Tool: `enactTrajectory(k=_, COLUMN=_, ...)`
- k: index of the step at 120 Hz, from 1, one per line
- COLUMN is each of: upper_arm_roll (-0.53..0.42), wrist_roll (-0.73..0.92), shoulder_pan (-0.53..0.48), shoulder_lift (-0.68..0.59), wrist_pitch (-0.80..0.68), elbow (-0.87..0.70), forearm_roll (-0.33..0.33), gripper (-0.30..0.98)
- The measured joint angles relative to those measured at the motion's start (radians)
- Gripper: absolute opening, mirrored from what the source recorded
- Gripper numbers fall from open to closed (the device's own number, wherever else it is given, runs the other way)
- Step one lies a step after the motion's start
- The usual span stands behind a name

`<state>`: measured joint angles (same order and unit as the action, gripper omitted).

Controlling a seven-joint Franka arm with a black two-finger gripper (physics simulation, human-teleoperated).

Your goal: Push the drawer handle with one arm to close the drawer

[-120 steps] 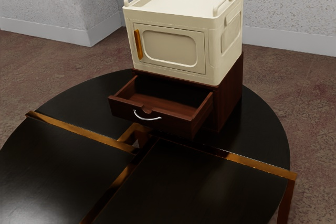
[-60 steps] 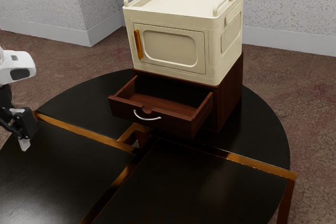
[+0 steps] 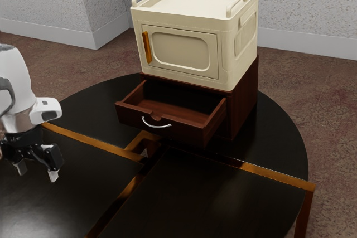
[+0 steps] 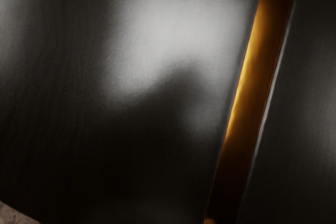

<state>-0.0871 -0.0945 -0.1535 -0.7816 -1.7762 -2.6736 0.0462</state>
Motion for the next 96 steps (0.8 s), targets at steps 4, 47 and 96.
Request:
enactTrajectory(k=4, upper_arm_roll=-0.018, wrist_roll=0.011, shoulder_pan=-0.001, shoulder_lift=0.062, wrist_pitch=-0.021, elbow=0.031, forearm_roll=-0.004, gripper=0.68)
enactTrajectory(k=47, upper_arm_roll=-0.127, wrist_roll=0.068, shoulder_pan=0.001, shoulder_lift=0.368, wrist_pitch=-0.145, elbow=0.254, forearm_roll=-0.011, gripper=0.09)
enactTrajectory(k=96, upper_arm_roll=-0.157, wrist_roll=0.036, shoulder_pan=0.005, shoulder_lift=0.522, wrist_pitch=-0.175, elbow=0.404, forearm_roll=-0.014, gripper=-0.07)
